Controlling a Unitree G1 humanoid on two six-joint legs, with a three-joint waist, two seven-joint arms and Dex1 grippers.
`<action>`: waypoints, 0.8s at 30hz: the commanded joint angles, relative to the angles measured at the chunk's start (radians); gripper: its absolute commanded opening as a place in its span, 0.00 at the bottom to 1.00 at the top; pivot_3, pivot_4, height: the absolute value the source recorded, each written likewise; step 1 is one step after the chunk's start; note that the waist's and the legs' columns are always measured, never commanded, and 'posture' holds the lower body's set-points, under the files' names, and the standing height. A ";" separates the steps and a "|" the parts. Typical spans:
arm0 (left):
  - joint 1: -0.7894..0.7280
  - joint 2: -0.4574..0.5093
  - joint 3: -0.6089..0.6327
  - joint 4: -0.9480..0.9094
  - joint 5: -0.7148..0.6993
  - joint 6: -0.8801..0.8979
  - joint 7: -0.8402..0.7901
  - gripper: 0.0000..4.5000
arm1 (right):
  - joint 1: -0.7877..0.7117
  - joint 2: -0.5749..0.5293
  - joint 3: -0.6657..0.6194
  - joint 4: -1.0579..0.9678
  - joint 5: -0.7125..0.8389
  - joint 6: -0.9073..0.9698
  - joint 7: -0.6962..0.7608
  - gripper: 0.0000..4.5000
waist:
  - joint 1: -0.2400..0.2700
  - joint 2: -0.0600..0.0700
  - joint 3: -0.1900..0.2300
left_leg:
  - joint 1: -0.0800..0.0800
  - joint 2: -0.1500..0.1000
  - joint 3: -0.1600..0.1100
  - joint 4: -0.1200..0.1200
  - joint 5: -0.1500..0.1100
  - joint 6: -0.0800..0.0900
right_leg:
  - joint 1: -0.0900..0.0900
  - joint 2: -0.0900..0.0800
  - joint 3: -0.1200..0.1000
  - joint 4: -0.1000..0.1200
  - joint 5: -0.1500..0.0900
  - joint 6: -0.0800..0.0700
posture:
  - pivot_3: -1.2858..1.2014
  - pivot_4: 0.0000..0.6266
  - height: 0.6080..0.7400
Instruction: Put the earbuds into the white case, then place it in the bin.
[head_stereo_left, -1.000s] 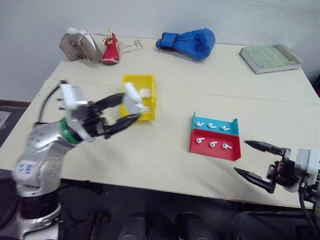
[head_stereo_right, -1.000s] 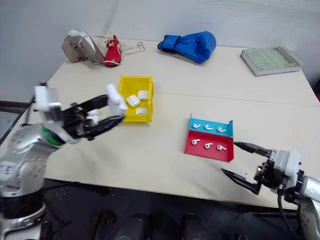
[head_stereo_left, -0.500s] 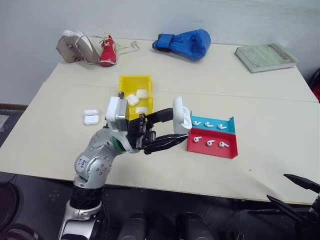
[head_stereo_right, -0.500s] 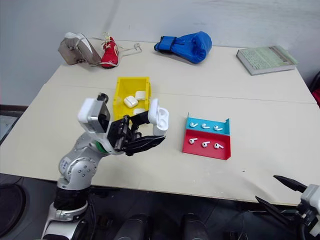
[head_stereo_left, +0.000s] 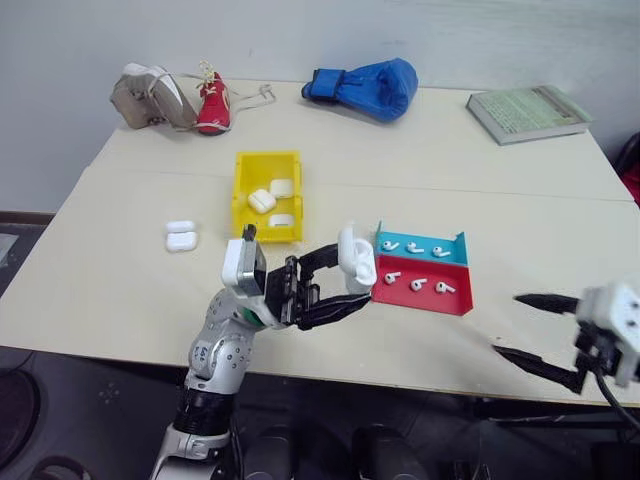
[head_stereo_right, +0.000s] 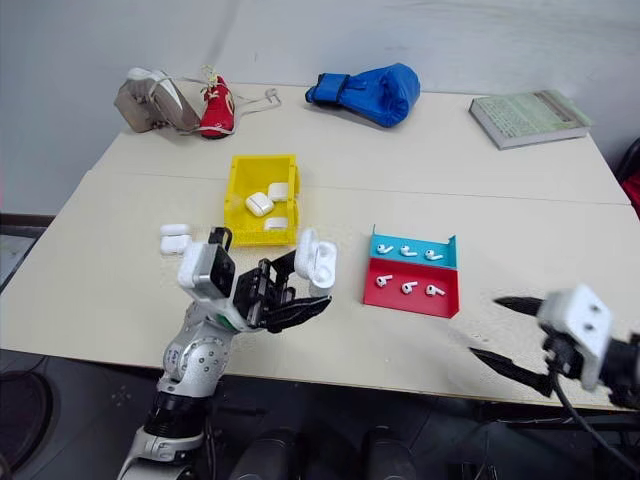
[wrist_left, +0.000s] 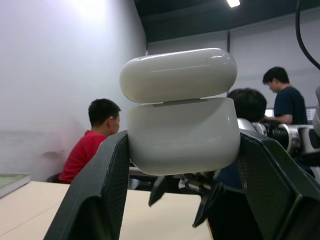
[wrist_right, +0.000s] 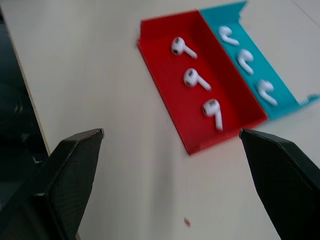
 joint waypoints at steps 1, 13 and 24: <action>0.016 0.000 -0.008 0.010 0.016 -0.066 -0.043 0.61 | -0.121 -0.125 0.099 -0.071 0.009 0.176 -0.055 1.00 | 0.003 0.000 0.000 | -0.002 -0.001 0.000 0.000 0.000 0.000 | -0.001 -0.001 0.000 0.000 0.000 0.000 | 0.52 0.24 1.00; 0.033 0.003 -0.017 0.025 -0.008 -0.072 -0.075 0.61 | -0.700 -0.205 0.644 0.049 -0.137 0.426 -0.043 0.87 | -0.002 0.000 0.000 | -0.019 -0.003 -0.007 0.009 -0.001 0.001 | -0.012 -0.002 -0.005 0.001 0.001 0.001 | 0.52 0.24 1.00; 0.073 0.012 -0.039 -0.016 0.005 -0.069 -0.045 0.61 | -0.935 -0.081 0.871 0.194 -0.364 0.425 -0.003 0.55 | -0.006 0.000 0.000 | -0.020 -0.003 -0.006 0.010 0.000 0.001 | -0.017 -0.002 -0.003 0.006 0.001 0.001 | 0.52 0.24 1.00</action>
